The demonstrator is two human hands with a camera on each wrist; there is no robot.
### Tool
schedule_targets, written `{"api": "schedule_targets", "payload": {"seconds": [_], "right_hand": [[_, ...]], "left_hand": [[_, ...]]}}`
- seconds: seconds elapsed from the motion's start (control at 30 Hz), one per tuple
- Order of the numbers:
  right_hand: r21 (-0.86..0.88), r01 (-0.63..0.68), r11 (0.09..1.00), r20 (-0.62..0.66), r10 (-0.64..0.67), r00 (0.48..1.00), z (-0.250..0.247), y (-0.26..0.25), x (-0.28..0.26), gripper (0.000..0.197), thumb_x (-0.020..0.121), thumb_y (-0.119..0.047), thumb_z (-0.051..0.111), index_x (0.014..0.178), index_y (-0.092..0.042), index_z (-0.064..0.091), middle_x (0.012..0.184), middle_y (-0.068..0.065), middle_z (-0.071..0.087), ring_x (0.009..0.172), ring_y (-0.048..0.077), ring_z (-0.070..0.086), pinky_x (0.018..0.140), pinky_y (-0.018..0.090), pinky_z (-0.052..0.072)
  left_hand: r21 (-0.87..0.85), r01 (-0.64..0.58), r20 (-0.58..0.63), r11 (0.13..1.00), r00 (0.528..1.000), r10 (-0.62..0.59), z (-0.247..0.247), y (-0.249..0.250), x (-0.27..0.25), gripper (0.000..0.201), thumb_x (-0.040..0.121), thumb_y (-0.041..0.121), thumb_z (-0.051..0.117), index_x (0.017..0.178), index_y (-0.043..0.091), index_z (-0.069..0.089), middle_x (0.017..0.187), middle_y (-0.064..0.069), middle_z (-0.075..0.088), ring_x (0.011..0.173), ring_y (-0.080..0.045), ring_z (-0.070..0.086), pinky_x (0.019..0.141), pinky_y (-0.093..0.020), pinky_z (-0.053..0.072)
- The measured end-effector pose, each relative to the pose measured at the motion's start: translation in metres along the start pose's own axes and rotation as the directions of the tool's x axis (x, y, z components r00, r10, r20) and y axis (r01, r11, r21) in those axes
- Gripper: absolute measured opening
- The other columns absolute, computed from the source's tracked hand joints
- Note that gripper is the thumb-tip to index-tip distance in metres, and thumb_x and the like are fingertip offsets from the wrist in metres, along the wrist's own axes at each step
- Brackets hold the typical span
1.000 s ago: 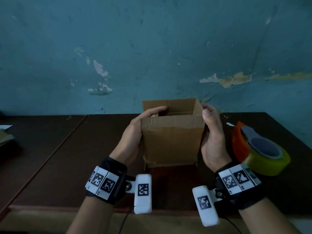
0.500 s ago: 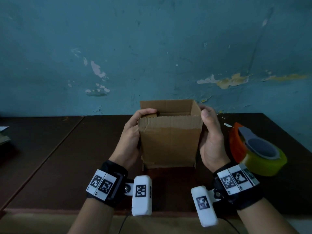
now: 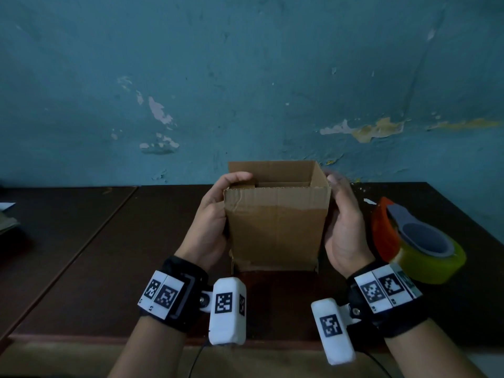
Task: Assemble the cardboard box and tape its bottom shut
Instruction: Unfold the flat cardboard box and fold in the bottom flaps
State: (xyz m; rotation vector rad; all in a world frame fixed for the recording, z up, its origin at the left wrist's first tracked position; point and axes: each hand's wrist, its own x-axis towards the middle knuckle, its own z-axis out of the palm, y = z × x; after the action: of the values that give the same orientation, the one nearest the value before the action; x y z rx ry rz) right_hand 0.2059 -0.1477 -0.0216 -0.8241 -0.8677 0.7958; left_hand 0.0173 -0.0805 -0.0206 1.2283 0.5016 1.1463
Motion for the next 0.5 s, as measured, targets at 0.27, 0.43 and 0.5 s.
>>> {"api": "schedule_targets", "payload": {"seconds": [0.27,0.43,0.5], "right_hand": [[0.029,-0.038,0.999,0.014,0.038,0.999,0.0031,-0.004,-0.0008,0.103,0.061,-0.075,0.077,0.133,-0.004,0.055,0.129,0.022,0.063,0.125,0.039,0.058,0.11,0.066,0.038],[0.04,-0.069,0.997,0.004,0.069,0.998,0.0012,-0.005,0.0009,0.086,0.076,-0.063,0.074,0.136,-0.004,0.054,0.132,0.021,0.064,0.125,0.037,0.06,0.11,0.064,0.04],[0.056,-0.093,0.994,-0.005,0.093,0.996,-0.0002,-0.0048,0.002,0.079,0.081,-0.055,0.071,0.138,-0.003,0.053,0.132,0.021,0.063,0.124,0.037,0.061,0.109,0.061,0.043]], "left_hand": [[-0.005,0.027,-0.013,1.0,1.0,-0.027,0.0028,0.0026,0.0009,0.042,0.095,-0.011,0.042,0.122,0.013,0.063,0.095,-0.003,0.072,0.078,-0.013,0.065,0.066,-0.022,0.055],[-0.01,0.043,-0.011,0.999,0.999,-0.043,0.003,0.0037,0.0004,0.044,0.091,-0.008,0.048,0.13,0.01,0.062,0.1,-0.007,0.071,0.078,-0.016,0.064,0.065,-0.023,0.055],[-0.027,0.052,0.008,0.998,0.999,-0.052,0.0019,0.0043,0.0001,0.049,0.086,-0.006,0.051,0.132,0.009,0.06,0.102,-0.007,0.071,0.078,-0.016,0.064,0.065,-0.023,0.055]]}}
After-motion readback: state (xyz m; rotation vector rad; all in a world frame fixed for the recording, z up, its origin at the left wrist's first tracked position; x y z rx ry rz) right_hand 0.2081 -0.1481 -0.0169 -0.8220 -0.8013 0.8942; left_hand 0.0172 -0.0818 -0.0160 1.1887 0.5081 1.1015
